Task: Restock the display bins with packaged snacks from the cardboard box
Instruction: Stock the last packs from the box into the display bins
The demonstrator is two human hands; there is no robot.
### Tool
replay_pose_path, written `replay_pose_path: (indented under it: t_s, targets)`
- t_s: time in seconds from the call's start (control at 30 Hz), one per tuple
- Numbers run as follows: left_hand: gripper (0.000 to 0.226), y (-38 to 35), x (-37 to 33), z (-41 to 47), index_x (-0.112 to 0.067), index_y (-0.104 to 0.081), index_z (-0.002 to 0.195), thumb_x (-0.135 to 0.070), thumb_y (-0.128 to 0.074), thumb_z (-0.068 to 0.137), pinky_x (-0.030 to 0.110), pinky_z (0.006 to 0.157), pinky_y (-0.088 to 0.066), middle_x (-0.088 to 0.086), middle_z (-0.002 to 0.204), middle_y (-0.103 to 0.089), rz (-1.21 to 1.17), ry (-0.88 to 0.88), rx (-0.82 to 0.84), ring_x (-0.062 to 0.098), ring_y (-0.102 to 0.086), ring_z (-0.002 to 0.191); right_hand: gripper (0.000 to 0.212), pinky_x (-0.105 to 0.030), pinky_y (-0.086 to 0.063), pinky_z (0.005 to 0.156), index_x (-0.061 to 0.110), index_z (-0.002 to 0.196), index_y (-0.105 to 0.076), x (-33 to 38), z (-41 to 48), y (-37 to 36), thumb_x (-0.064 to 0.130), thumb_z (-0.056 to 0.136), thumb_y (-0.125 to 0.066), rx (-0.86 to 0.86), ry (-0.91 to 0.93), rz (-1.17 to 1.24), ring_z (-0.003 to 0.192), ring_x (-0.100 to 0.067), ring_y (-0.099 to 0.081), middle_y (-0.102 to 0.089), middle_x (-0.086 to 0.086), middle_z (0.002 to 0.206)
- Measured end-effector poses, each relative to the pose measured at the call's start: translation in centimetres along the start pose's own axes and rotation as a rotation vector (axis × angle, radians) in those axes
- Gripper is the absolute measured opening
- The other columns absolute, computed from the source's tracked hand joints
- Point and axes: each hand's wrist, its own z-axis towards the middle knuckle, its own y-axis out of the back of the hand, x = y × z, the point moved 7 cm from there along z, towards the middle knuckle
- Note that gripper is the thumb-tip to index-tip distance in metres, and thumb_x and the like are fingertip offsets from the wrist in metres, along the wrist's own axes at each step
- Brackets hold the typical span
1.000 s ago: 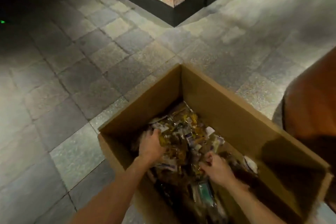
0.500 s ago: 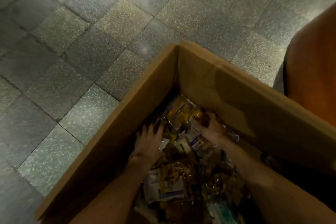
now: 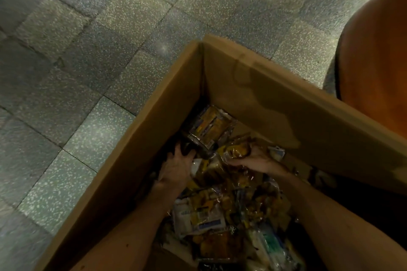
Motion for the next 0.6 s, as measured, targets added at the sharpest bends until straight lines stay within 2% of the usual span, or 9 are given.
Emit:
replay_pose_path:
  t_s: [0.07,0.17,0.23,0.3,0.33,0.4,0.5,0.57,0.6]
  targets:
    - [0.069,0.4,-0.2,-0.5,-0.033,-0.029,0.151,-0.027,-0.065,0.093,0.041,0.103,-0.048,0.017,0.155,-0.019,-0.017,-0.048,0.002,0.034,-0.047,0.128,0.116,-0.033,-0.043,0.106,0.013,0.148,-0.039,-0.3,-0.9,0.2,0.061,0.054,-0.090,0.011,-0.016,0.044,0.130,-0.025,-0.048,-0.048,-0.003,0.145]
    - [0.066,1.4,-0.6,-1.6,-0.030,-0.037,0.148,-0.030,-0.069,0.091,0.040,0.106,-0.046,0.011,0.155,-0.024,-0.135,-0.134,0.012,0.033,-0.047,0.131,0.105,-0.028,-0.040,0.103,0.019,0.148,-0.037,-1.0,-2.2,0.4,0.056,0.064,-0.087,0.032,-0.013,0.038,0.125,-0.020,-0.047,-0.046,0.004,0.141]
    - [0.067,1.9,-0.7,-2.4,-0.030,-0.038,0.148,-0.036,-0.070,0.090,0.043,0.109,-0.042,0.007,0.157,-0.025,-0.252,-0.165,0.043,0.032,-0.041,0.137,0.096,-0.022,-0.035,0.100,0.018,0.149,-0.035,-1.5,-3.3,0.3,0.051,0.073,-0.084,0.062,-0.035,0.040,0.132,-0.022,-0.044,-0.042,0.005,0.137]
    - [0.072,2.5,-0.8,-3.2,-0.030,-0.040,0.147,-0.050,-0.071,0.085,0.047,0.111,-0.039,0.003,0.154,-0.034,-0.399,-0.186,0.076,0.029,-0.039,0.139,0.100,-0.023,-0.034,0.103,0.017,0.149,-0.034,-2.0,-4.4,0.6,0.047,0.070,-0.088,0.068,-0.041,0.098,0.135,-0.023,-0.043,-0.043,0.007,0.134]
    - [0.078,2.9,-0.8,-3.6,-0.029,-0.043,0.146,-0.060,-0.070,0.080,0.047,0.109,-0.042,0.001,0.148,-0.042,-0.504,-0.176,0.085,0.026,-0.043,0.136,0.107,-0.029,-0.037,0.109,0.017,0.148,-0.034,-2.1,-5.0,0.8,0.049,0.063,-0.091,0.049,-0.041,0.149,0.133,-0.023,-0.045,-0.046,0.006,0.140]
    - [0.079,3.9,-0.8,-4.5,-0.029,-0.052,0.137,-0.071,-0.068,0.072,0.039,0.101,-0.049,-0.005,0.131,-0.058,-0.744,-0.132,0.083,0.015,-0.056,0.121,0.110,-0.036,-0.040,0.112,0.016,0.149,-0.034,-2.3,-6.5,1.8,0.045,0.061,-0.093,0.007,-0.032,0.187,0.133,-0.024,-0.046,-0.047,-0.003,0.147]
    - [0.028,5.7,-2.1,-6.7,-0.031,-0.064,0.110,-0.041,-0.075,0.086,0.033,0.095,-0.054,-0.006,0.107,-0.072,-1.021,-0.106,0.107,0.009,-0.068,0.099,0.123,-0.037,-0.037,0.113,0.015,0.155,-0.026,-2.8,-9.4,3.1,0.055,0.058,-0.090,-0.018,0.022,0.169,0.137,-0.025,-0.042,-0.041,-0.002,0.152]
    - [0.022,6.7,-3.3,-8.9,-0.021,-0.066,0.109,-0.028,-0.073,0.089,0.036,0.096,-0.055,0.000,0.106,-0.075,-1.164,-0.112,0.146,0.011,-0.071,0.095,0.121,-0.038,-0.044,0.108,0.018,0.149,-0.039,-3.4,-11.6,4.1,0.064,0.050,-0.091,-0.054,0.064,0.144,0.130,-0.023,-0.051,-0.051,0.001,0.145]
    - [0.026,7.1,-3.7,-10.1,-0.018,-0.066,0.112,-0.028,-0.073,0.088,0.038,0.098,-0.054,0.001,0.107,-0.075,-1.211,-0.112,0.153,0.011,-0.072,0.096,0.105,-0.038,-0.048,0.103,0.019,0.138,-0.051,-3.5,-12.8,4.5,0.061,0.052,-0.092,-0.070,0.088,0.149,0.121,-0.020,-0.058,-0.060,0.002,0.135]
